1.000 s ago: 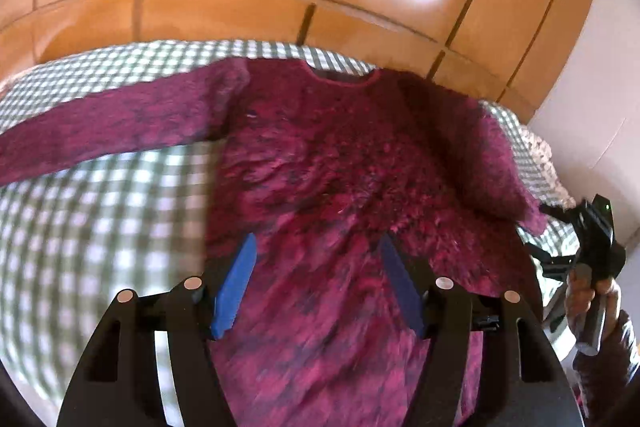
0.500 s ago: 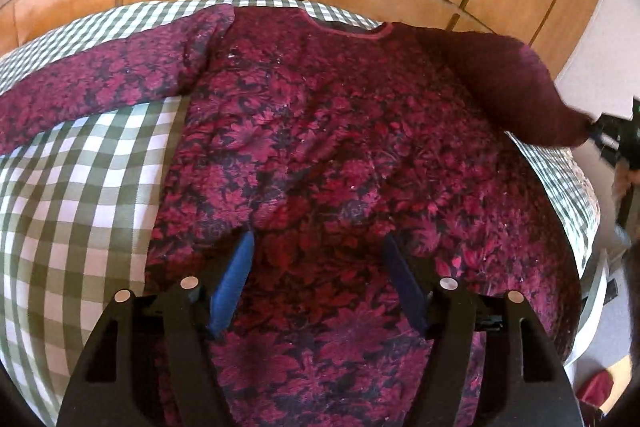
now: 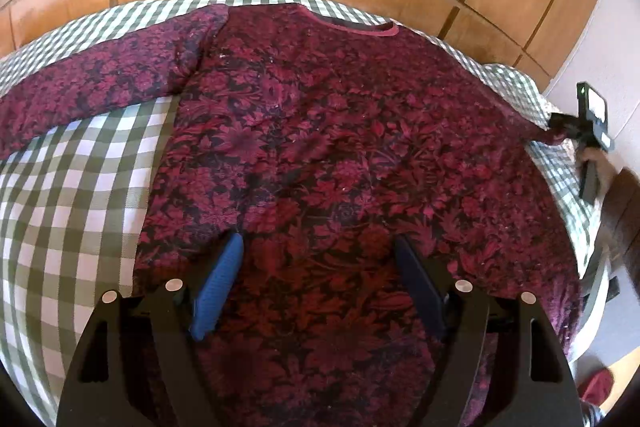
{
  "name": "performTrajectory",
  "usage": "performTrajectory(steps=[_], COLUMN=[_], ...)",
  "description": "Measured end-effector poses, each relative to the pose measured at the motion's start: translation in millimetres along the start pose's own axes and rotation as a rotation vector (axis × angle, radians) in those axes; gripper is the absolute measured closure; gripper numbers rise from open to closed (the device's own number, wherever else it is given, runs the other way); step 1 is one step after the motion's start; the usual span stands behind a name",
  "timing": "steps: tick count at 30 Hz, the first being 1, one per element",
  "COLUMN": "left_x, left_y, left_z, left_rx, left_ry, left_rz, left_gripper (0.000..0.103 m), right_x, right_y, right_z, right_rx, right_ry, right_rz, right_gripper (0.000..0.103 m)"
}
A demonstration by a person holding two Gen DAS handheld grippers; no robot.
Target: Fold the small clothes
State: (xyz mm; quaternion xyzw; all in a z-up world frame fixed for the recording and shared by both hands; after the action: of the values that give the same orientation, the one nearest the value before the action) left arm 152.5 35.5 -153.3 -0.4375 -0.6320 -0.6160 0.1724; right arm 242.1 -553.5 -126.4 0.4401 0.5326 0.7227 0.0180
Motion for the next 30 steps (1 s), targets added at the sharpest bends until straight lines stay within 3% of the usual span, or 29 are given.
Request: performTrajectory(steps=[1, 3, 6, 9, 11, 13, 17, 19, 22, 26, 27, 28, 30], left_x=[3, 16, 40, 57, 68, 83, 116, 127, 131, 127, 125, 122, 121], left_y=[2, 5, 11, 7, -6, -23, -45, -49, -43, -32, -28, -20, -14], left_z=[2, 10, 49, 107, 161, 216, 296, 323, 349, 382, 386, 391, 405], left_rx=[0.015, 0.075, 0.217, 0.352, 0.483, 0.635, 0.843, 0.892, 0.907, 0.870, 0.846, 0.814, 0.765], left_ry=[-0.019, -0.065, -0.063, 0.058, 0.177, 0.273, 0.391, 0.434, 0.434, 0.485, 0.506, 0.534, 0.572], left_rz=[-0.003, -0.025, -0.080, -0.108, -0.096, -0.103, -0.167, -0.177, -0.185, -0.156, -0.145, -0.127, -0.098], left_gripper=[0.026, 0.026, 0.026, 0.026, 0.026, 0.026, 0.026, 0.025, 0.021, 0.021, 0.037, 0.065, 0.090], right_x=[3, 16, 44, 93, 115, 140, 177, 182, 174, 156, 157, 156, 156], right_y=[-8, -22, -36, -46, -56, -78, -130, -157, -189, -211, -210, -211, -212], right_z=[1, 3, 16, 51, 84, 129, 217, 249, 281, 292, 292, 291, 291], right_rx=[-0.002, -0.008, -0.024, -0.032, -0.006, 0.069, 0.262, 0.346, 0.413, 0.416, 0.409, 0.400, 0.399], right_ry=[0.005, 0.020, 0.088, 0.208, 0.300, 0.408, 0.567, 0.590, 0.569, 0.532, 0.539, 0.548, 0.548], right_rz=[0.001, 0.032, 0.014, -0.020, -0.006, 0.009, 0.038, 0.047, 0.089, 0.125, 0.130, 0.134, 0.134], right_gripper=[0.012, 0.011, 0.008, 0.005, 0.004, 0.004, 0.004, 0.003, 0.004, 0.002, 0.002, 0.002, 0.002])
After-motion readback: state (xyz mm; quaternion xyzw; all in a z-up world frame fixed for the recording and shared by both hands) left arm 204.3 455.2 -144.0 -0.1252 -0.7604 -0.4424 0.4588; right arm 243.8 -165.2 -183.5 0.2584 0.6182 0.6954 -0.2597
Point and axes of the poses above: each gripper's, at about its wrist camera, not at the fingertips, and x roughly against the way its jaws point, z to its left, y to its top, the point moved 9 cm from there along -x, roughly the way its jaws point, and after that the axes turned 9 degrees about -x, right-handed, at the moved point
